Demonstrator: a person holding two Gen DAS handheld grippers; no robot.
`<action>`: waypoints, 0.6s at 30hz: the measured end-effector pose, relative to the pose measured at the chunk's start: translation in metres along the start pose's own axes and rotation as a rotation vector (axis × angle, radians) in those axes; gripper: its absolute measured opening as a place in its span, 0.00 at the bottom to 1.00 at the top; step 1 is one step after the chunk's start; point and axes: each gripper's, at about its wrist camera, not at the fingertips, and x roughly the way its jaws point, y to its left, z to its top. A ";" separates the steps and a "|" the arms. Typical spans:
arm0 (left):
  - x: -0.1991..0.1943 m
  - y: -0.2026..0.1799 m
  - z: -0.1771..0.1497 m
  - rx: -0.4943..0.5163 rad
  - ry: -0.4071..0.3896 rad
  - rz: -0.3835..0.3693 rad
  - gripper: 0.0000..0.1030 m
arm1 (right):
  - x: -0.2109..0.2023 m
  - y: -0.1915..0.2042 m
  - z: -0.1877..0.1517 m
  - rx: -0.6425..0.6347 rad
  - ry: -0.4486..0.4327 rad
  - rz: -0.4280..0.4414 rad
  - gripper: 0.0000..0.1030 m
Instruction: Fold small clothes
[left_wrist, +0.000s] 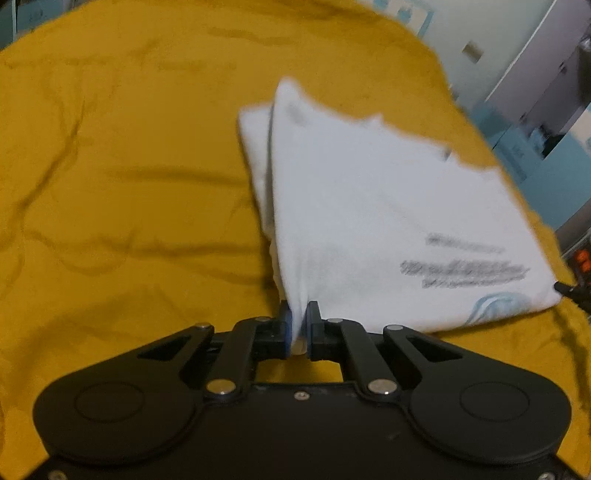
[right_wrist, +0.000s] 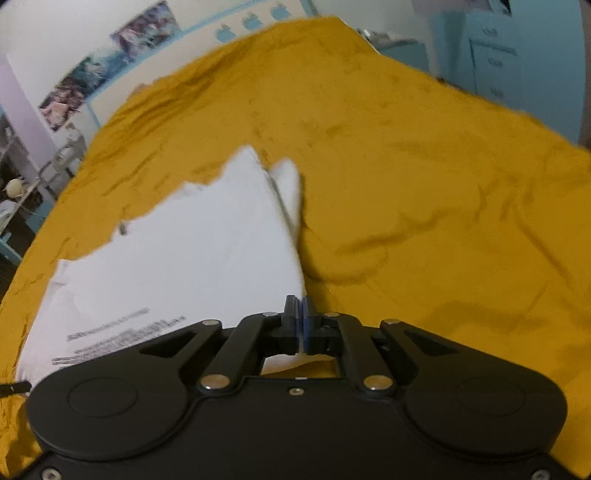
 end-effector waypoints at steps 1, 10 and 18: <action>0.009 -0.001 -0.001 0.003 0.018 0.016 0.05 | 0.005 -0.005 -0.003 0.020 0.013 -0.005 0.00; 0.004 -0.022 0.015 0.162 0.010 0.080 0.14 | 0.014 -0.007 -0.006 -0.028 0.025 0.007 0.10; 0.004 -0.014 0.094 0.143 -0.195 0.169 0.16 | 0.027 0.035 0.058 -0.163 -0.134 0.080 0.17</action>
